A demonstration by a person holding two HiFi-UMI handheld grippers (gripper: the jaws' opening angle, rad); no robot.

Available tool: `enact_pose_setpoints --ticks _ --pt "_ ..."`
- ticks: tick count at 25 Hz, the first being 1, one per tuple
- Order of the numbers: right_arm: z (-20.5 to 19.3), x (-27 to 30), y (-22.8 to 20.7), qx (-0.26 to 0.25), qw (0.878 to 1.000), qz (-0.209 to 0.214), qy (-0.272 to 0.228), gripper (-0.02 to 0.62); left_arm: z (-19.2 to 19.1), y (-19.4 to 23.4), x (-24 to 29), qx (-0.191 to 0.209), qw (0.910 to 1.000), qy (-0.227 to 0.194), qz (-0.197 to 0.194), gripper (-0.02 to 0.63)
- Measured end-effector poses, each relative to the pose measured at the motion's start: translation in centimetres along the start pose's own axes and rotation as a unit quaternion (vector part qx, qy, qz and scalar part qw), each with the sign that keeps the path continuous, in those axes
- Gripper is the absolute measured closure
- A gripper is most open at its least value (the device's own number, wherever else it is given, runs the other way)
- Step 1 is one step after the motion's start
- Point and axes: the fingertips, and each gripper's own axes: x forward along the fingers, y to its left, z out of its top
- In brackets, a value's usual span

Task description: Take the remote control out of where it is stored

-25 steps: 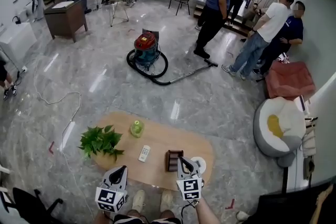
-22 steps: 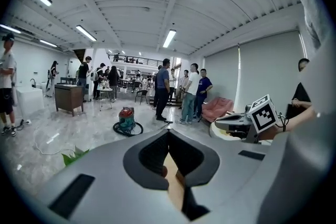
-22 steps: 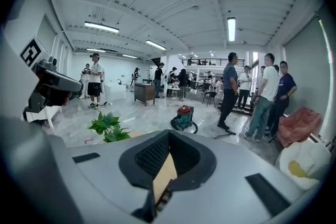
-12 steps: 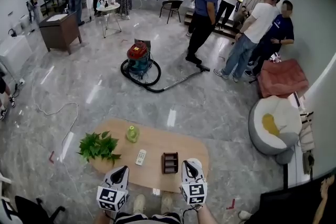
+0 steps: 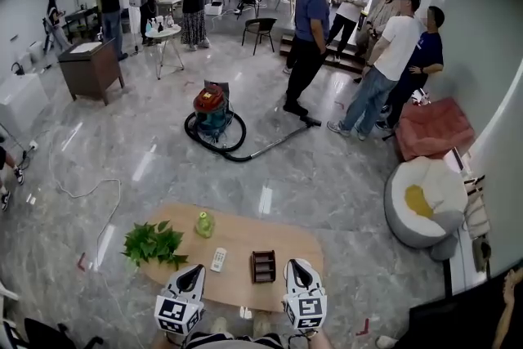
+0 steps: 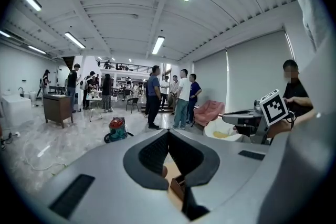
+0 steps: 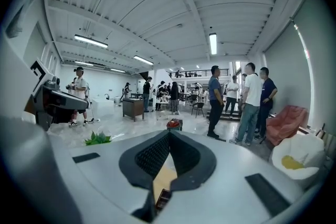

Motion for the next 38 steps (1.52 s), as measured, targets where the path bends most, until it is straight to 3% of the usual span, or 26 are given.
enact_pose_setpoints --ticks 13,38 --pt "-0.2 -2.1 -1.6 0.008 0.999 -0.028 -0.015 0.588 1.1 -0.3 0.7 0.015 0.9997 -0.018 0.005 0.6" --pt "0.3 -1.9 -1.1 0.001 0.999 -0.025 -0.023 0.588 1.2 0.0 1.0 0.022 0.9996 -0.016 0.005 0.6"
